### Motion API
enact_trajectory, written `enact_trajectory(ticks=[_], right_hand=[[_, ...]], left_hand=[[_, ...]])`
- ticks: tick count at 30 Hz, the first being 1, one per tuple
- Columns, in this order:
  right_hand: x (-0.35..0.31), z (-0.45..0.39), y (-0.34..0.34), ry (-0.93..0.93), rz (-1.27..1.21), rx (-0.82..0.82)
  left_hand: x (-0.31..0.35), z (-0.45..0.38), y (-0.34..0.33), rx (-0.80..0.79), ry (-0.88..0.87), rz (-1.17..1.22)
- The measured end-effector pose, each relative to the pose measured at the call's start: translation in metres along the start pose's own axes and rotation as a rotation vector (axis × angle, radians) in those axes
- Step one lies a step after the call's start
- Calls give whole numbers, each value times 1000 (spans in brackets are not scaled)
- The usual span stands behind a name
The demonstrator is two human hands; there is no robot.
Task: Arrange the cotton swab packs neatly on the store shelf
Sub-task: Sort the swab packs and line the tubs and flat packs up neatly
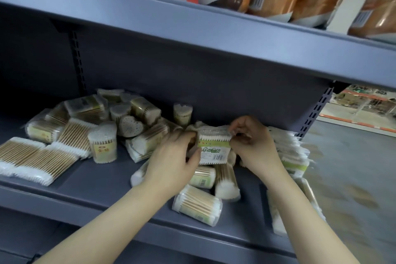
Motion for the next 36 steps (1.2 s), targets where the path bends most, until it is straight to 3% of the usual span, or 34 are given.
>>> enact_trajectory(ticks=[5, 17, 27, 36], right_hand=[[12, 2, 24, 47, 26, 26], [65, 3, 84, -19, 330, 137], [102, 11, 100, -107, 646, -27], [101, 12, 97, -125, 870, -190]], left_hand=[[28, -17, -12, -16, -4, 176], [67, -43, -67, -168, -80, -17], [73, -36, -108, -350, -67, -230], [77, -41, -121, -255, -275, -436]])
Point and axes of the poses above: each hand's wrist, its own z-axis away from the middle knuckle, its own y-axis out of the back of the hand, x = y × z, the point moved 1 cm from there along -z, towards the middle knuckle, and after that the axes turned 5 degrees about -y, right-handed, at the moved point
